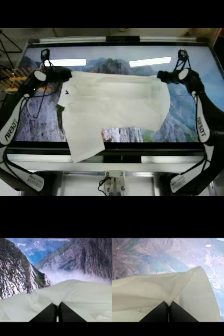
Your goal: Fold the shirts.
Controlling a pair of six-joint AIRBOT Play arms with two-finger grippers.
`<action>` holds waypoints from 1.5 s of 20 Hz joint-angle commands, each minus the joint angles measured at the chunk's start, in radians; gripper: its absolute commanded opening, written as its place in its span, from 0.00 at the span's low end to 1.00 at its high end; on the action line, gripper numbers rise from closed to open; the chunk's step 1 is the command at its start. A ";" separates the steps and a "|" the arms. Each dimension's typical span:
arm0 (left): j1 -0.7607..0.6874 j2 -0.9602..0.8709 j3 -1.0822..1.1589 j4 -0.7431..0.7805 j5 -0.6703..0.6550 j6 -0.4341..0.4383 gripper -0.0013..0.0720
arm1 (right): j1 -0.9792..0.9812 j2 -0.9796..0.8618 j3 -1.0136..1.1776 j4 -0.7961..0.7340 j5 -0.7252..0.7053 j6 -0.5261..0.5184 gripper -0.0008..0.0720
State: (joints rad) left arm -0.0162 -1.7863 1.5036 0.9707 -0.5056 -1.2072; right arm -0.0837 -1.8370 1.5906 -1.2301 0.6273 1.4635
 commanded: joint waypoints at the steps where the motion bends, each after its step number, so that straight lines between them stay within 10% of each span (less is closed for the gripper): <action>1: 0.033 -0.007 0.002 0.047 -0.216 0.021 0.06 | -0.009 0.002 0.000 -0.014 0.165 0.024 0.07; 7: 0.089 -0.014 0.000 0.062 -0.574 0.017 0.06 | -0.016 0.003 -0.001 -0.112 0.500 0.019 0.07; 13: 0.078 -0.077 0.000 0.060 -0.618 -0.100 0.07 | -0.006 0.003 -0.001 -0.102 0.537 0.116 0.08; 14: 0.079 -0.075 0.002 0.058 -0.619 -0.107 0.16 | -0.006 0.004 -0.001 -0.087 0.554 0.116 0.21; 16: 0.087 -0.068 0.039 0.058 -0.683 -0.108 0.67 | -0.010 0.014 0.005 -0.068 0.612 0.085 0.67; 17: 0.099 -0.063 0.074 0.058 -0.740 -0.108 0.72 | -0.013 0.029 0.010 -0.082 0.651 0.071 0.68; 24: 0.253 0.075 0.094 0.061 -1.078 -0.126 0.59 | -0.101 0.202 -0.020 -0.133 1.002 -0.001 0.70; 30: 0.297 0.387 -0.569 -0.006 -0.876 0.043 0.59 | -0.125 0.401 -0.372 -0.111 0.946 -0.048 0.70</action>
State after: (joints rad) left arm 0.2577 -1.5261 1.1892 1.0130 -1.4689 -1.2510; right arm -0.1986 -1.5166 1.3548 -1.3567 1.5772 1.4368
